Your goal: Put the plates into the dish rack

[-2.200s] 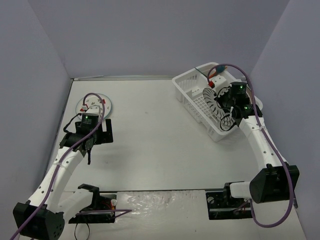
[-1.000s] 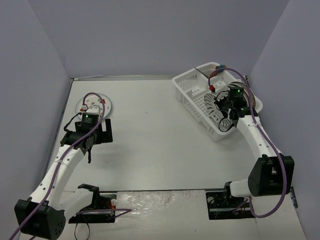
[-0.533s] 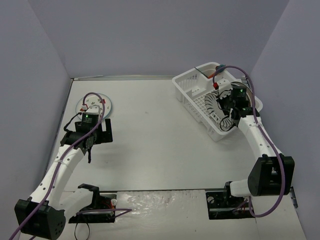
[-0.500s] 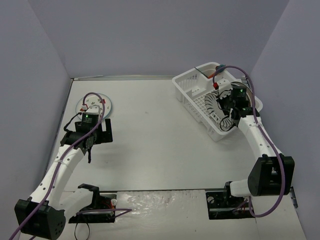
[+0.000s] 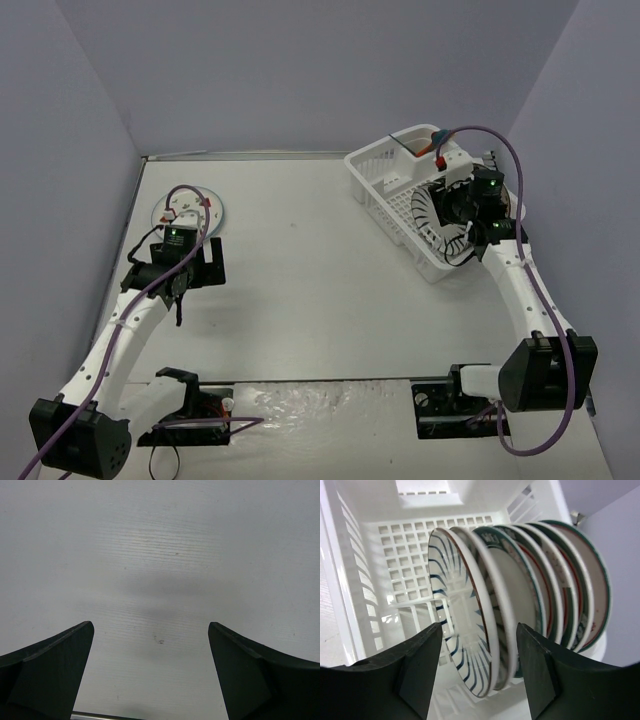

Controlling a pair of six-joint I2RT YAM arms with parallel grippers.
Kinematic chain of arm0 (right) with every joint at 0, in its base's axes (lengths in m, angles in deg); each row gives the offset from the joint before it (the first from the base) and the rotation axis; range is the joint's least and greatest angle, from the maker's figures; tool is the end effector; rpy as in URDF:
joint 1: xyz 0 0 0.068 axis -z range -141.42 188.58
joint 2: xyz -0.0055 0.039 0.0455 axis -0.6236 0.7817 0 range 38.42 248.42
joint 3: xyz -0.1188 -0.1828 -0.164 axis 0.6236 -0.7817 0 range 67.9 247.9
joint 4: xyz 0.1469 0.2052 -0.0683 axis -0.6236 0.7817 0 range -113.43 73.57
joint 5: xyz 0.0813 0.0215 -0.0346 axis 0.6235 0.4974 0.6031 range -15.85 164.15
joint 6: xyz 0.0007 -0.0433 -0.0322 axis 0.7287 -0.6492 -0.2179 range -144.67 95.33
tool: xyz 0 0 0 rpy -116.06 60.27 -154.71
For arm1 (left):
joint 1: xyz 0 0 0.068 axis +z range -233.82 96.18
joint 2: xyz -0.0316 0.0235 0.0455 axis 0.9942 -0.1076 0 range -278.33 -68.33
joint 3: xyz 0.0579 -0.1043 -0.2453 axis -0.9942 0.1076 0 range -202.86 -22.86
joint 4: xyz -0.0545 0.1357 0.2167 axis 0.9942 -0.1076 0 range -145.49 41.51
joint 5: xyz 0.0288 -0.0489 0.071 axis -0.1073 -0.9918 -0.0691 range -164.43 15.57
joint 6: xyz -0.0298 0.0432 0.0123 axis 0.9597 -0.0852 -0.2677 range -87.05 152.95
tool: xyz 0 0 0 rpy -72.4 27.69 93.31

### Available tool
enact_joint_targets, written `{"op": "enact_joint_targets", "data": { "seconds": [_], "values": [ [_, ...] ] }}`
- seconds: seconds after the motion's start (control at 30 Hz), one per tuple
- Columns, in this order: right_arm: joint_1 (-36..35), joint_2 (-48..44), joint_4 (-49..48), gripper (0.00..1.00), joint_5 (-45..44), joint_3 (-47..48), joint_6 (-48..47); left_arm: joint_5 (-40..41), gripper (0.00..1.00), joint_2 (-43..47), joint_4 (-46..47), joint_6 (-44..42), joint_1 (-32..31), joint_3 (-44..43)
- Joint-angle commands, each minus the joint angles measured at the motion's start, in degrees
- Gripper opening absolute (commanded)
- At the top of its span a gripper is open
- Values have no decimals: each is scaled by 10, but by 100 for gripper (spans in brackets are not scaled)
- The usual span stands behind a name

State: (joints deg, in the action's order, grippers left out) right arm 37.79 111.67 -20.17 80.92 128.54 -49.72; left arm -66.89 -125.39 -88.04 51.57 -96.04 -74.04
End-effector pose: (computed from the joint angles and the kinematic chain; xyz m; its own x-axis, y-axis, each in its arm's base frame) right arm 0.3013 0.0084 0.3415 -0.1938 -0.4231 -0.8851 -0.2309 0.8965 -0.3780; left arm 0.1993 -0.0383 0.2918 -0.6980 -0.1727 -0.6949 -0.1088 0.9848 -0.1355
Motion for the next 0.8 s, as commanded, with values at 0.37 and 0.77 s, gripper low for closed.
{"op": "enact_joint_targets", "data": {
  "seconds": [0.37,0.77],
  "values": [
    [2,-172,-129,93,169,-5,250,-6,97,-43,36,126,34,-40],
    [-54,-186,-319,100,280,-131,444,-120,91,-256,157,273,256,-106]
  ]
}}
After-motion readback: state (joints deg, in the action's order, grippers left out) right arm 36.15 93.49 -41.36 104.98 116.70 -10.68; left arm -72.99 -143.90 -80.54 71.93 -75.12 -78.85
